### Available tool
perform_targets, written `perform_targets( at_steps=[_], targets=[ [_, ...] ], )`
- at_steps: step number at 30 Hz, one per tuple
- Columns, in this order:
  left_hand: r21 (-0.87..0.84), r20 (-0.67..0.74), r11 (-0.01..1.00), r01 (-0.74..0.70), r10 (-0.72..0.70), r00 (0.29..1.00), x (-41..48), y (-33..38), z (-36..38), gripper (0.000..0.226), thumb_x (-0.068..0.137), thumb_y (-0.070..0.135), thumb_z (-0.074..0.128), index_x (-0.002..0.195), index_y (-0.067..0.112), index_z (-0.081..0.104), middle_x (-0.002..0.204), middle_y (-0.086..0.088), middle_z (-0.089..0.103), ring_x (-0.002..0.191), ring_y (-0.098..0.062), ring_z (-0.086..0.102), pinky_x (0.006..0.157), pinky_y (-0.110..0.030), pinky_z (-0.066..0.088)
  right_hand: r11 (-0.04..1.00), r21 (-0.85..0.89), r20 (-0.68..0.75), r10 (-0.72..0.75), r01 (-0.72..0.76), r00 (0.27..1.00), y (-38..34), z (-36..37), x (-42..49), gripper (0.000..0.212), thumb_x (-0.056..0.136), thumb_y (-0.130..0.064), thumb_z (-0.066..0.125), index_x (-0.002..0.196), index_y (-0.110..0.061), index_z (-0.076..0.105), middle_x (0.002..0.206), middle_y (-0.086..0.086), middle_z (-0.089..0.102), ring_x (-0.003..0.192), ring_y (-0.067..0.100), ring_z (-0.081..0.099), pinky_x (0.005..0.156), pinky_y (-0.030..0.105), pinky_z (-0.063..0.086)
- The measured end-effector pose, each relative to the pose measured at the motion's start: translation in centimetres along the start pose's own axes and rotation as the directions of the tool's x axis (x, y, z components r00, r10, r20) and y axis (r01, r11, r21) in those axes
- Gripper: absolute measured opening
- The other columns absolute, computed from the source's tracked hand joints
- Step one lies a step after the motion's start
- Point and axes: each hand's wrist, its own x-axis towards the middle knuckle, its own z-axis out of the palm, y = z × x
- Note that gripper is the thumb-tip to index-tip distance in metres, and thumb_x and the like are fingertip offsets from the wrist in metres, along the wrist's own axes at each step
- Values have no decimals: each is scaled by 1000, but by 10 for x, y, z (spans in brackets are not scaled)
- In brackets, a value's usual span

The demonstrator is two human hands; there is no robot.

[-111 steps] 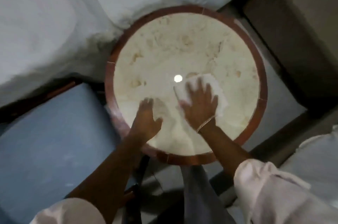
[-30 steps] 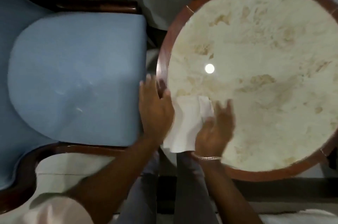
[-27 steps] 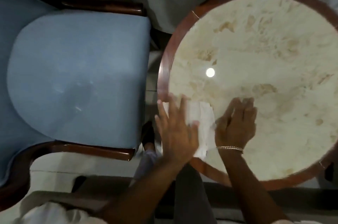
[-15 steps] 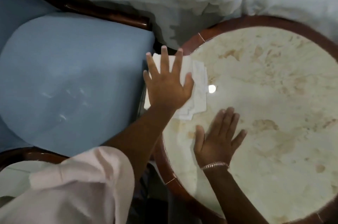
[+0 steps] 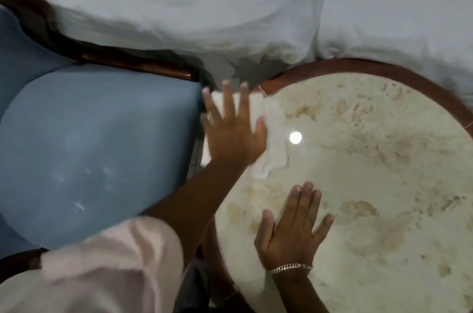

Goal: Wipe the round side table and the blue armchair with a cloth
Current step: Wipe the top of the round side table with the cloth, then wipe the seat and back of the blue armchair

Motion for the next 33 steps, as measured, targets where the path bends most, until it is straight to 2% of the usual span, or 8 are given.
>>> perform_targets(
  at_steps=[4,7,18,24,27,29,31,33],
  targets=[
    [-31,38,999,26,-25,999,72,44,4,70,92,54,33,148,13,42,154,-25,44,147,-56,20,105,-66,37,1000,-12,23,3,-2,1000,-1,3,4,80,95,-56,24,158,-9,11,170,10,7,157,29,6,123,63,1],
    [15,91,998,-62,60,994,62,33,-6,71,93,54,30,154,18,31,158,-21,37,146,-55,22,104,-65,39,1000,-20,53,10,-9,999,-2,-5,3,80,95,-55,24,158,-7,14,170,10,6,157,29,4,123,64,3],
    [49,118,994,102,-107,987,-165,-45,-3,68,95,56,33,155,24,33,161,-15,35,148,-49,23,96,-58,47,999,-36,54,-25,26,998,-4,-10,6,80,96,-53,26,158,-6,8,169,15,9,157,31,4,121,66,9],
    [-293,186,906,305,-259,948,-156,-62,-34,54,83,51,63,131,26,59,131,-15,55,116,-39,49,96,-48,47,983,181,72,5,-18,997,-18,-28,3,72,96,-48,26,152,-4,31,164,21,25,153,38,20,117,67,23],
    [-539,297,686,488,-388,873,-152,-87,-60,34,78,22,77,110,14,70,112,-17,61,108,-36,57,90,-28,39,885,416,44,-248,208,968,-66,-39,-26,58,100,-48,33,143,-12,47,150,20,49,138,37,46,110,55,42],
    [-591,329,605,533,-423,844,-148,-112,-83,28,78,12,77,105,12,70,109,-16,62,105,-32,60,80,-15,32,769,619,110,-287,161,951,-118,-46,-46,51,96,-50,45,145,-35,42,148,5,53,135,25,50,112,37,40],
    [-597,300,608,524,-436,848,-142,-151,-113,31,79,9,77,108,11,69,111,-17,61,105,-31,61,79,-11,31,670,742,202,-264,29,943,-171,-51,-53,53,92,-48,53,139,-60,32,141,-22,47,133,1,43,111,14,27],
    [-552,246,684,477,-414,877,-138,-203,-146,40,80,8,76,118,11,66,117,-19,62,110,-31,59,84,-13,33,653,752,139,-294,93,946,-217,-50,-50,52,90,-39,57,141,-44,44,135,-24,51,130,-10,41,110,8,29]
  ],
)
